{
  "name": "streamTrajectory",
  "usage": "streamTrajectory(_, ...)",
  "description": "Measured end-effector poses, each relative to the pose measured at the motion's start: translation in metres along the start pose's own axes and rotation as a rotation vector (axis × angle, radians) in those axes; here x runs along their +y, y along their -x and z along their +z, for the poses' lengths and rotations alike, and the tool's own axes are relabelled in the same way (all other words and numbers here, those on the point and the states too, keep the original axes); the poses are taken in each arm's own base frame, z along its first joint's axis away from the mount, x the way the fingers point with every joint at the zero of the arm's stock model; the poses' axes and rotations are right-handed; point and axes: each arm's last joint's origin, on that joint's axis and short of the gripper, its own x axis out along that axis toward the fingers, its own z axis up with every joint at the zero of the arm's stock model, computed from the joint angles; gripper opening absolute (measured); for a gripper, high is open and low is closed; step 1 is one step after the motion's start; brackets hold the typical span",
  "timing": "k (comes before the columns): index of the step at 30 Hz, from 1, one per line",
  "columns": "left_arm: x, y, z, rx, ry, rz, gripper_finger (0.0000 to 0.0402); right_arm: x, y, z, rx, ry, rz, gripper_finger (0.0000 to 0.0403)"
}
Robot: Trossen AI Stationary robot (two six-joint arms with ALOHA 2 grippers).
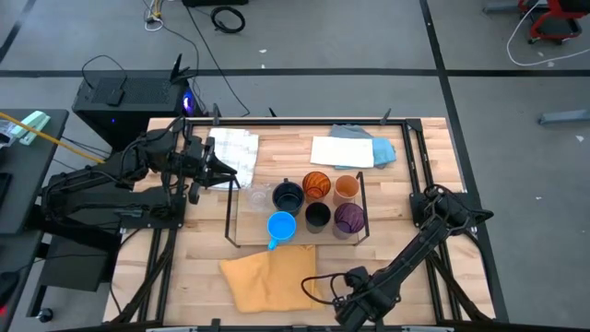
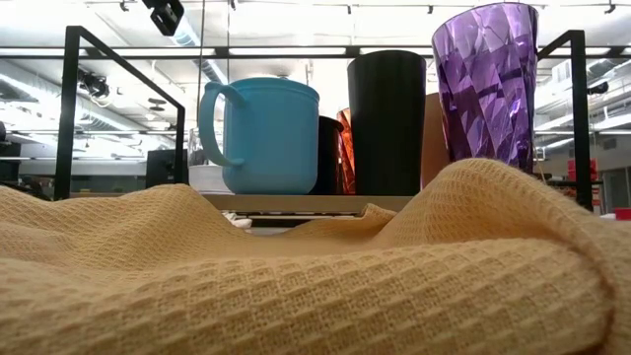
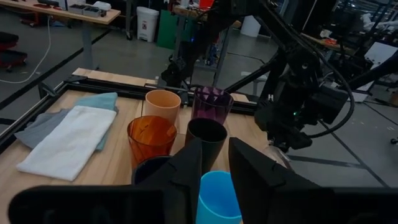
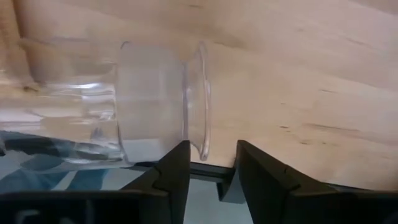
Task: Stack small to large cups/mugs on shelf
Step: Put the transparent cup on the shelf aligned with the other transparent cup
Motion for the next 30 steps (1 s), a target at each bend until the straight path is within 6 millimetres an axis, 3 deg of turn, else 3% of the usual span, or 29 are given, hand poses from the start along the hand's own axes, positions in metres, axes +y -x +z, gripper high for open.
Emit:
streamTrajectory(9,0.000,0.000,0.000,0.000,0.000,0.001,0.0094,0.002,-0.004,0.003,-0.050,0.001,0.049,0.0105)
streamTrajectory(16,0.000,0.000,0.000,0.000,-0.001,0.001,0.0093,0.003,-0.003,0.005,-0.115,0.013,0.088,0.0010)
streamTrajectory(24,0.000,0.000,0.000,0.001,0.000,0.001,0.0085,0.005,-0.002,0.004,-0.126,0.012,0.111,0.0003)
streamTrajectory(30,0.000,0.000,0.000,0.001,0.000,0.001,0.0090,0.006,0.016,-0.010,-0.123,0.049,0.151,0.0001)
